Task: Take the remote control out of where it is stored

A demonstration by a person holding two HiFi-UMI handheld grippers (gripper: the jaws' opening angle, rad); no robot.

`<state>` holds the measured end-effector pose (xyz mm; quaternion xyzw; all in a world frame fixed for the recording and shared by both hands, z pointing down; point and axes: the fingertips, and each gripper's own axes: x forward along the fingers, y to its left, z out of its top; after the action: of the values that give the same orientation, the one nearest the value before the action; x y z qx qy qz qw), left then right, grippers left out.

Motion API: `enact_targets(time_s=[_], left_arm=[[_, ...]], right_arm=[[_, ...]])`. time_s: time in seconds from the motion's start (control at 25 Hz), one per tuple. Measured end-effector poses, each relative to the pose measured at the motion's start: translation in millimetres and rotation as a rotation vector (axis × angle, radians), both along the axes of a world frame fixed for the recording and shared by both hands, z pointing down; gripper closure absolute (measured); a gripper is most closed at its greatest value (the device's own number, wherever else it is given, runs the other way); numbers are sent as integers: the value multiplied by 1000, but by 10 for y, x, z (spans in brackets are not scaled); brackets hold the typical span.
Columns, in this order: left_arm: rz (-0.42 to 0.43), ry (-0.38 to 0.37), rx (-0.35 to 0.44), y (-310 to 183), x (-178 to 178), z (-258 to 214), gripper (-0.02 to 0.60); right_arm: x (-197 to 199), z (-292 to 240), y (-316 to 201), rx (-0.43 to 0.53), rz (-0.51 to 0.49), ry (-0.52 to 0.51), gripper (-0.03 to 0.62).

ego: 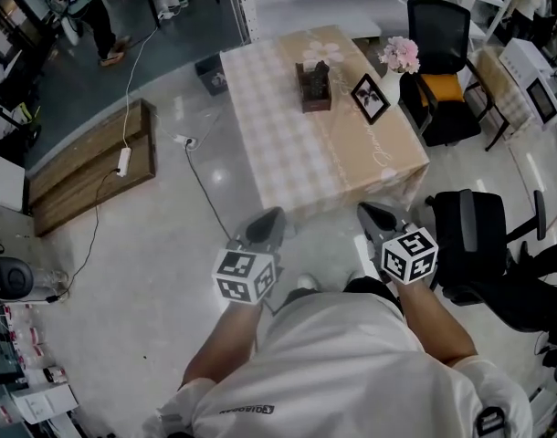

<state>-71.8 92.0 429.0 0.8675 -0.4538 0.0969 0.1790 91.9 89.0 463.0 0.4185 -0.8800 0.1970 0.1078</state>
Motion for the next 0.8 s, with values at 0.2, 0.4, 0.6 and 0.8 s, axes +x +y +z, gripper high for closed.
enact_targets(time_s=[0.2,0.4,0.6,0.8], left_arm=[[-18,8,-24,-127,-62,55,577],[-40,-1,-28,-239,-95,41,577],[-54,-34,-23,-543,-78,37,577],[-75,-60,-26,-999,-31,50,577]], right_arm=[[9,-69,-191,10,14,3,588],[13,-106,-452,31,10,4,588],[4,-107,-975,49,-1,-16,588],[-37,-102,-1507,57,-34,-23,588]])
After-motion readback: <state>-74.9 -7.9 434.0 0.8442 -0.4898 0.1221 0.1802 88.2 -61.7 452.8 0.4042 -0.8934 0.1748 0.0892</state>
